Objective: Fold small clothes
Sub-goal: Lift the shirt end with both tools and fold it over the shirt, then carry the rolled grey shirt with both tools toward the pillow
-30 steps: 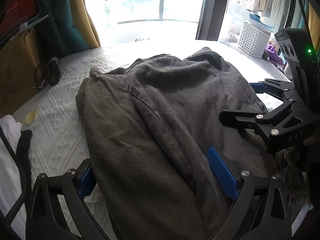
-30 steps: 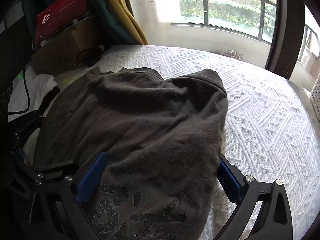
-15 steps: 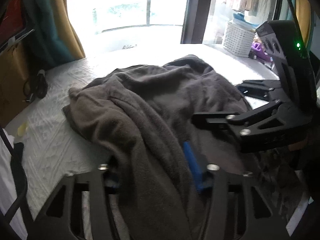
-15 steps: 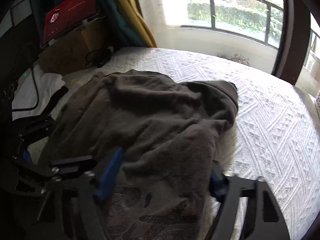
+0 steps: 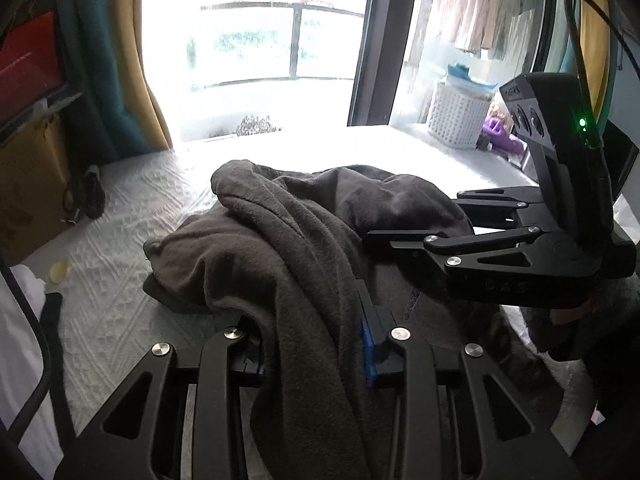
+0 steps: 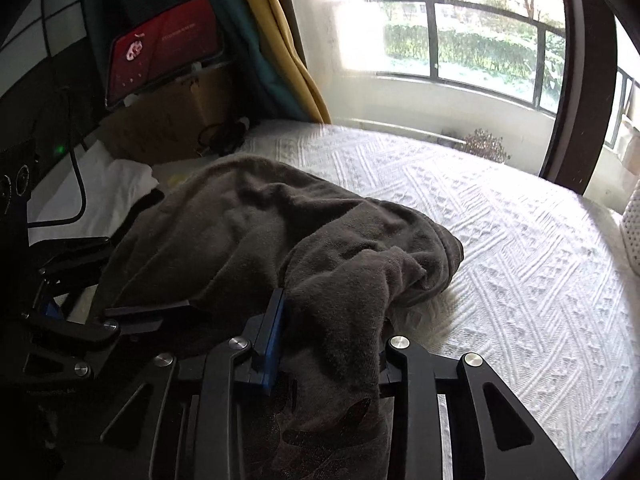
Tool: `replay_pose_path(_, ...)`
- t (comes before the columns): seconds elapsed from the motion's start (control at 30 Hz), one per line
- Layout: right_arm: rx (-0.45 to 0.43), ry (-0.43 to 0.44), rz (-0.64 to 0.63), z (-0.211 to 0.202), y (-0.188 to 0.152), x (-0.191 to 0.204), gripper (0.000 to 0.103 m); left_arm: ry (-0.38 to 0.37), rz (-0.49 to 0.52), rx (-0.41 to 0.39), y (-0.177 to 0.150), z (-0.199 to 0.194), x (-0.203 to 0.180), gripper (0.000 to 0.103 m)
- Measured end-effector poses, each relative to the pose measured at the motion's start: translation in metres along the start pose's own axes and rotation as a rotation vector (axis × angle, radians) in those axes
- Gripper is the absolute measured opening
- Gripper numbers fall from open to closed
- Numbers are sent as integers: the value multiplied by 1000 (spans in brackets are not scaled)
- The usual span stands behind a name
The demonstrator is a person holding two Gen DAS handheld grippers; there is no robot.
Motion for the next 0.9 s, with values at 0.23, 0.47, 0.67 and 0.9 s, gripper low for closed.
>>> replay_pose_path(0.23,-83,-23,-3,-33,4,9,33,-15,6,-67,5,-29,-10,32)
replay_pose_path(0.47,-144,-49,-31,-67,5,24,32,-23,18,-121,4,-56,-16,32)
replay_pose_path(0.67,-200,-68,-61,-96,5,40,32,-25,38,-172,1,-83,-23,32)
replay_pose_path(0.9,-267,-91,-106,-129,7,67,31,-24,52,-226,-3,-117,-28,32)
Point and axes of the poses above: each gripper's, at about its wrist camera, not at the fingertips, and z roughly the way its jaws point, x to its left, y to its top, the point moved 1 cm from there along z, roughly the way its jaws point, and after that the axes turned 4 degrees about -z, right-handed, at the moved point
